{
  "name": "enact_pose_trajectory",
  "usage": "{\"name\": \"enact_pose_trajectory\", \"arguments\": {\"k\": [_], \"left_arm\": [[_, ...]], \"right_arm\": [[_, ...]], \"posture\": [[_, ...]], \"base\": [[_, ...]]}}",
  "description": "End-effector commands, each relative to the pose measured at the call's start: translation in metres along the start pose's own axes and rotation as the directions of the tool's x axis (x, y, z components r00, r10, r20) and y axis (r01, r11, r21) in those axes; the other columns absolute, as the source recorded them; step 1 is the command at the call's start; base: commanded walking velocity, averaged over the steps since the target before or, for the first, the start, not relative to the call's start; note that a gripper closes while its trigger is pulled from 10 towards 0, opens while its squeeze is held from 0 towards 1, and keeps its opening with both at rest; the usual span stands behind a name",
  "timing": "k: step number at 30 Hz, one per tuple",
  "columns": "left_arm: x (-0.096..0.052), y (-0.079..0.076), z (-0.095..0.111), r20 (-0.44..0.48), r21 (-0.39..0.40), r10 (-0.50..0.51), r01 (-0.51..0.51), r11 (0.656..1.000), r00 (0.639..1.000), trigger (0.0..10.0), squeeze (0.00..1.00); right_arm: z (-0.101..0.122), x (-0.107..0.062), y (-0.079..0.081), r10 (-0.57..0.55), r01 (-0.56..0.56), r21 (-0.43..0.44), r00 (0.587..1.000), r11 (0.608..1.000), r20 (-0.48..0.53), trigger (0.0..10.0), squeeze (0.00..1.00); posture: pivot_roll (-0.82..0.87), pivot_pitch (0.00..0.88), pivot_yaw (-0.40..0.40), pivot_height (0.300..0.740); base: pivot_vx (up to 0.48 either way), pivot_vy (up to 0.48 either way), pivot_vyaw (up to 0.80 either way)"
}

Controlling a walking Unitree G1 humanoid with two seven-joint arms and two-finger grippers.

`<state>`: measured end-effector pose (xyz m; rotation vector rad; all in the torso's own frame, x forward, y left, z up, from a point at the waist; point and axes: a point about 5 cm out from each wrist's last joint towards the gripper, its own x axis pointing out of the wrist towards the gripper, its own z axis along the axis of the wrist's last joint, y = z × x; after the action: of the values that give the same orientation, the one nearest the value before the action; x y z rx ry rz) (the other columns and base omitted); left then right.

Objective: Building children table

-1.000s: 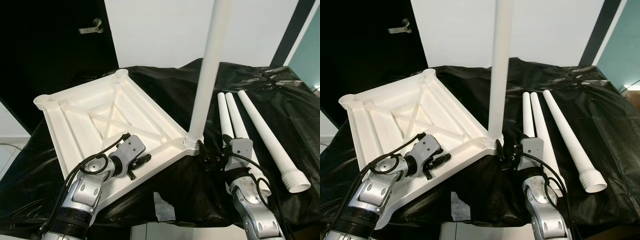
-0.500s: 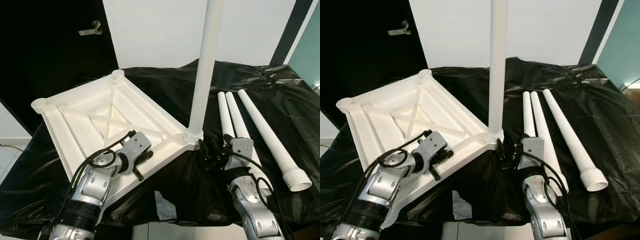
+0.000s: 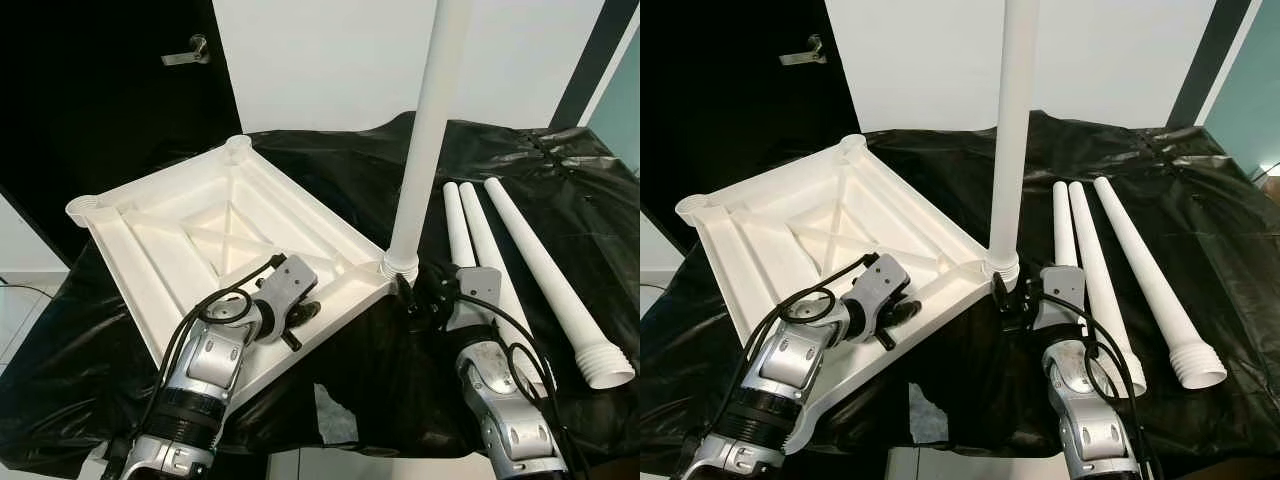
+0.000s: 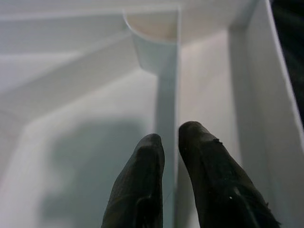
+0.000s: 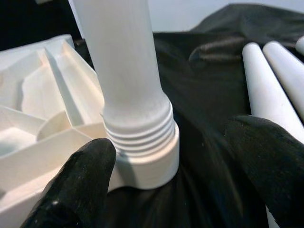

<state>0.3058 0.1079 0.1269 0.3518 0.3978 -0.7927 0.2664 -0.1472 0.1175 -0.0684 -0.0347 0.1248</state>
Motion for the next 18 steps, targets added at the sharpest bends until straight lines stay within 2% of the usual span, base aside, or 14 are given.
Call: {"name": "enact_pose_trajectory", "arguments": {"k": [1,3,6,7,9,10,11,13,14,15,16,17,18], "left_arm": [[-0.006,0.011,0.003,0.023,-0.035,0.162,-0.161,0.986,0.987,10.0,0.00],[-0.009,0.011,0.006,0.040,-0.041,0.144,-0.142,0.989,0.989,10.0,0.00],[-0.022,0.014,0.019,0.129,-0.060,0.066,-0.058,0.996,0.989,10.0,0.00],[-0.022,0.014,0.019,0.129,-0.060,0.066,-0.058,0.996,0.989,10.0,0.00],[-0.033,0.022,0.021,0.149,-0.032,0.051,-0.047,0.998,0.988,10.0,0.00],[-0.041,0.034,0.019,0.132,0.009,0.078,-0.079,0.997,0.988,10.0,0.00],[-0.041,0.034,0.019,0.132,0.009,0.078,-0.079,0.997,0.988,10.0,0.00],[-0.046,0.041,0.017,0.121,0.025,0.100,-0.103,0.994,0.988,10.0,0.00],[-0.051,0.050,0.013,0.097,0.050,0.127,-0.133,0.990,0.987,10.0,0.00],[-0.051,0.050,0.013,0.097,0.050,0.127,-0.133,0.990,0.987,10.0,0.00],[-0.055,0.057,0.011,0.078,0.068,0.149,-0.154,0.986,0.986,10.0,0.00],[-0.067,0.072,0.004,0.031,0.121,0.193,-0.196,0.973,0.981,10.0,0.00],[-0.067,0.072,0.004,0.031,0.121,0.193,-0.196,0.973,0.981,10.0,0.00]], "right_arm": [[-0.004,0.001,0.000,0.002,-0.002,0.011,1.000,1.000,-0.028,10.0,0.00],[-0.004,0.001,0.001,0.003,-0.003,0.008,1.000,1.000,-0.031,10.0,0.00],[-0.007,0.000,0.003,0.020,-0.019,0.017,0.998,1.000,-0.057,10.0,0.00],[-0.007,0.000,0.003,0.020,-0.019,0.017,0.998,1.000,-0.057,10.0,0.00],[-0.011,0.000,0.004,0.027,-0.025,0.027,0.996,0.999,-0.088,10.0,0.00],[-0.014,0.000,0.004,0.031,-0.026,0.041,0.992,0.999,-0.120,10.0,0.00],[-0.014,0.000,0.004,0.031,-0.026,0.041,0.992,0.999,-0.120,10.0,0.00],[-0.016,0.001,0.004,0.032,-0.027,0.042,0.990,0.999,-0.138,10.0,0.00],[-0.017,0.003,0.002,0.030,-0.021,0.058,0.988,0.998,-0.155,10.0,0.00],[-0.017,0.003,0.002,0.030,-0.021,0.058,0.988,0.998,-0.155,10.0,0.00],[-0.018,0.004,0.001,0.029,-0.018,0.072,0.986,0.997,-0.165,10.0,0.00],[-0.016,0.008,0.000,0.038,-0.027,0.061,0.983,0.998,-0.178,10.0,0.00],[-0.016,0.008,0.000,0.038,-0.027,0.061,0.983,0.998,-0.178,10.0,0.00]], "posture": [[-0.03,0.000,0.032,0.740],[-0.03,0.000,0.032,0.740],[-0.02,0.000,0.032,0.740],[-0.02,0.000,0.032,0.740],[-0.02,0.000,0.031,0.740],[-0.02,0.000,0.031,0.740],[-0.02,0.000,0.031,0.740],[-0.02,0.000,0.031,0.740],[-0.02,0.000,0.032,0.740],[-0.02,0.000,0.032,0.740],[-0.02,0.000,0.032,0.740],[-0.02,0.000,0.033,0.740],[-0.02,0.000,0.033,0.740]], "base": [[0.000,0.000,0.00],[0.000,0.000,0.00],[0.000,0.000,0.00],[0.000,0.000,0.00],[0.000,0.000,0.00],[0.000,0.000,0.00],[0.000,0.000,0.00],[0.000,0.000,0.00],[0.000,0.000,0.00],[0.000,0.000,0.00],[0.000,0.000,0.00],[0.000,0.000,0.00],[0.000,0.000,0.00]]}}
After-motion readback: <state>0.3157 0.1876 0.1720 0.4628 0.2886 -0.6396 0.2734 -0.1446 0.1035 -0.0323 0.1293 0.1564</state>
